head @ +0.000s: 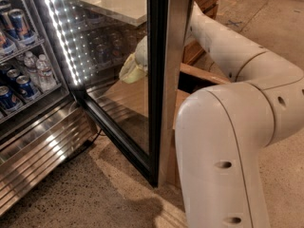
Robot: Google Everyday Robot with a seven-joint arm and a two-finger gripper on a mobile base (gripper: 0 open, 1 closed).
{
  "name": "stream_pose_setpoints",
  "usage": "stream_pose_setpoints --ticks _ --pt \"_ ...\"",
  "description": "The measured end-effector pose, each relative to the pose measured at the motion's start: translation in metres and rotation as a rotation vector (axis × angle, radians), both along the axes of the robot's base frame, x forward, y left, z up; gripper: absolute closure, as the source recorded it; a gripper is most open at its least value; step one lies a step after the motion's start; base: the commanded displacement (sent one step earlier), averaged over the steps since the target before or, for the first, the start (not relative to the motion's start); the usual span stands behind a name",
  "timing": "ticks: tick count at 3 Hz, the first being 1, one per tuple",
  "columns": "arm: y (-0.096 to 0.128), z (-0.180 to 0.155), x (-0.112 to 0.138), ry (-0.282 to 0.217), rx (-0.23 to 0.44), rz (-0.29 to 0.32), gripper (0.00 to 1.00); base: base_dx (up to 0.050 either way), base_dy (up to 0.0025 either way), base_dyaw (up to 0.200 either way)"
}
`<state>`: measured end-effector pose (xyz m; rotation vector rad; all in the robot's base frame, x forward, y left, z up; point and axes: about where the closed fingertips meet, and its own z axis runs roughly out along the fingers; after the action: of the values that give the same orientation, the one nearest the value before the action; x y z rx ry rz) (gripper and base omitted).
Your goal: Close right fridge door
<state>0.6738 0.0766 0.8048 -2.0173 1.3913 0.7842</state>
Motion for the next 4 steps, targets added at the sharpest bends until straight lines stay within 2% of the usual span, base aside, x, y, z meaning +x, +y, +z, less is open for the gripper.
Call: stream_pose_setpoints --ticks 1,2,3,4 --pt "0.000 0.000 0.000 0.000 0.000 0.001 1.00 0.000 0.00000 0.000" --pt "0.009 0.000 -0.002 -0.001 -0.019 0.036 1.00 0.000 0.00000 0.000" --pt "0.021 0.000 -0.008 -0.009 -0.050 0.087 1.00 0.000 0.00000 0.000" --pt "0.041 0.002 -0.018 -0.025 -0.110 0.164 1.00 0.000 0.00000 0.000"
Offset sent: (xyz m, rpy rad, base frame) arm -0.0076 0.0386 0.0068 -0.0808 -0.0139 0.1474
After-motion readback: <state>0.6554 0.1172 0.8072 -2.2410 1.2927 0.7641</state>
